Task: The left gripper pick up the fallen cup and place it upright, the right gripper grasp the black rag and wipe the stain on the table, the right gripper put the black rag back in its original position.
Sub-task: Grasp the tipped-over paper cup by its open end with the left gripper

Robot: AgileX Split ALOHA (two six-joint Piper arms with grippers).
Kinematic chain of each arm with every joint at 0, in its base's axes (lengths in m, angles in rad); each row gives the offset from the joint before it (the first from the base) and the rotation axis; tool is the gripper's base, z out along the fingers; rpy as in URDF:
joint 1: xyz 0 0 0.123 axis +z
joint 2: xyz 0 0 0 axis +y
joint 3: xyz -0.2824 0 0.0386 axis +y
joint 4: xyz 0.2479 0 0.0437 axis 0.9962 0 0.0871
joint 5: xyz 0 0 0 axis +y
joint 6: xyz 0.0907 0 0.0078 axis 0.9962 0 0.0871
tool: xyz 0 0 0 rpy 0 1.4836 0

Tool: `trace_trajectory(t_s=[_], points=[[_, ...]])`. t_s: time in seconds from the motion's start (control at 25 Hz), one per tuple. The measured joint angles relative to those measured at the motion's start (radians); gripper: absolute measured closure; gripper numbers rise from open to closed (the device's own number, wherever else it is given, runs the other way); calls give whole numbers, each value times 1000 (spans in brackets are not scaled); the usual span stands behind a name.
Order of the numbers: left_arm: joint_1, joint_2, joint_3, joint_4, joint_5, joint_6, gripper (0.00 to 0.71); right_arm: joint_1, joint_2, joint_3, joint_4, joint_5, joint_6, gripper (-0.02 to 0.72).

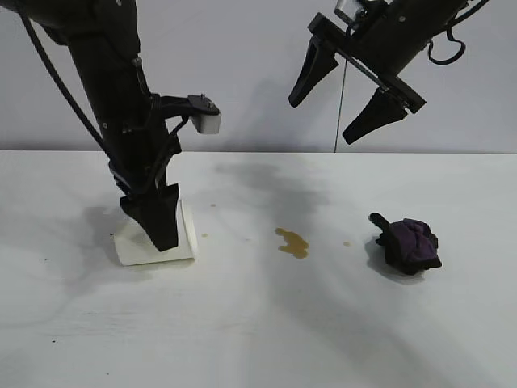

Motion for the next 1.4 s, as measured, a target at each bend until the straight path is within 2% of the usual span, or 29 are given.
trace_trajectory(t_s=[1.0, 1.4], points=[[0, 0, 0, 37, -54, 53, 107, 0, 0, 0, 0, 2, 1, 93], [0, 0, 0, 41, -42, 73, 107, 0, 0, 0, 0, 2, 1, 93]])
